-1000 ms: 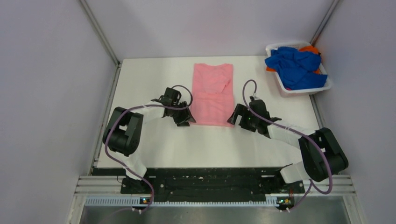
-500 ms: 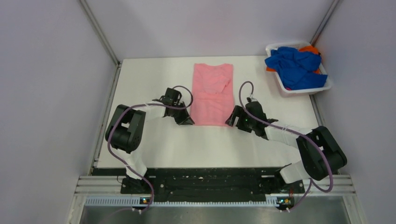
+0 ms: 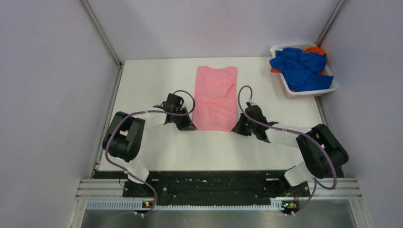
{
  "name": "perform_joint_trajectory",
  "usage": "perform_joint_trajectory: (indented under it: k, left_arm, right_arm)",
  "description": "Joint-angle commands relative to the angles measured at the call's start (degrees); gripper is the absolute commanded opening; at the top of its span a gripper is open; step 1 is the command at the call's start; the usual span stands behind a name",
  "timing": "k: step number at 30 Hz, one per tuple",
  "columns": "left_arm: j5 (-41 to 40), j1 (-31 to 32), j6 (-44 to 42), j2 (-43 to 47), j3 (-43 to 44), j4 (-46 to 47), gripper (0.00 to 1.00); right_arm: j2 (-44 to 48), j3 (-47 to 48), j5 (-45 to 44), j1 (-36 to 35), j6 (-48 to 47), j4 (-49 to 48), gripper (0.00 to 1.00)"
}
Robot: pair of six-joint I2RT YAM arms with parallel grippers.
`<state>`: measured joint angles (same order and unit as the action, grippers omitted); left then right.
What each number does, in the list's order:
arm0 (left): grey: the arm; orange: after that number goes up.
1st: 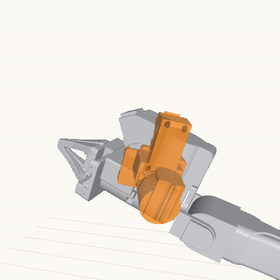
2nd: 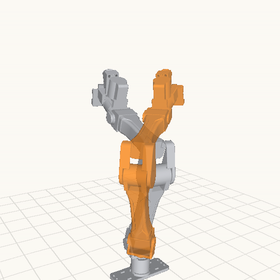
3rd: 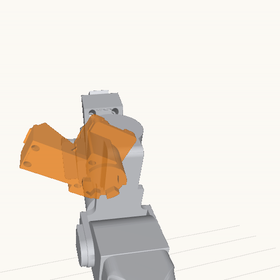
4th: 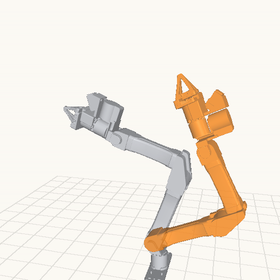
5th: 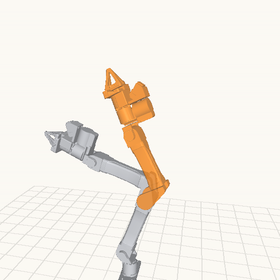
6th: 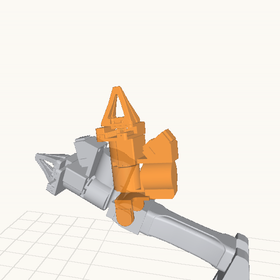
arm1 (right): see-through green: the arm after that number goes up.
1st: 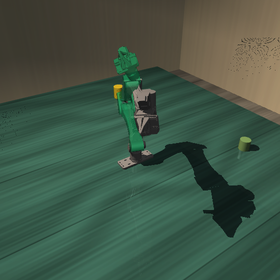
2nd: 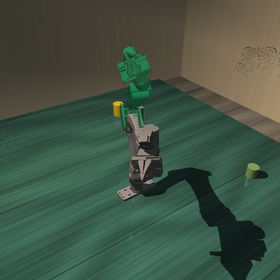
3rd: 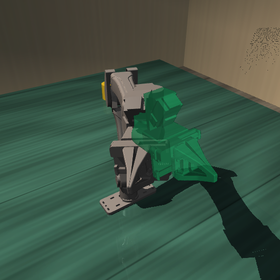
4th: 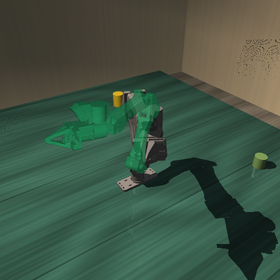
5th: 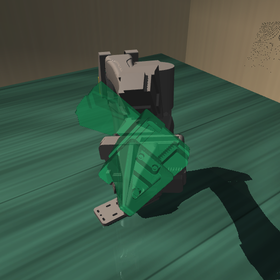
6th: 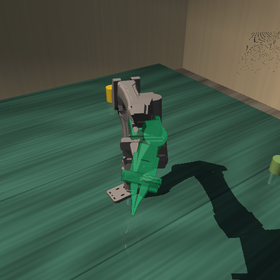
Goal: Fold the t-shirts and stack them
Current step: Grab one side of the 2/3 rectangular tshirt with both arms, then fold the long partially folded tshirt into a neat square
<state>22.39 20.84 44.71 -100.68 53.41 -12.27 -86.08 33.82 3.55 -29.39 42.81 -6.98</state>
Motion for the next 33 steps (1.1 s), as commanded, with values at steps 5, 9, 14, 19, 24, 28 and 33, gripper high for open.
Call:
perform_joint_trajectory:
  k: [5,9,14,19,24,28,33]
  left_arm:
    - [-4.88,2.49,-1.51,21.92,-10.18,-8.94,0.00]
    - [-8.79,2.96,-2.00,37.38,-13.28,-16.32,0.00]
    - [-8.22,2.98,-2.05,50.51,-12.54,-20.37,0.00]
    - [-12.75,2.97,-1.82,54.70,-10.27,-19.13,0.00]
    - [-12.71,2.98,-2.37,50.06,-7.27,-14.61,0.00]
    - [-13.40,2.93,-4.15,43.28,-2.84,-11.40,0.00]
    - [-13.70,2.82,-5.74,33.64,3.48,-8.44,0.00]
  right_arm:
    - [16.59,-4.95,22.35,-3.11,-4.85,4.32,0.00]
    - [27.84,-5.52,33.37,-4.13,-5.77,10.60,0.00]
    - [36.04,-6.56,43.35,-4.28,-1.12,5.43,0.00]
    - [38.92,-4.81,41.70,-4.15,0.05,4.45,0.00]
    - [38.09,-5.00,39.71,-0.77,1.69,3.52,0.00]
    - [37.43,-6.55,39.91,3.95,3.46,1.41,0.00]
    - [36.35,-6.07,39.01,8.43,2.83,0.19,0.00]
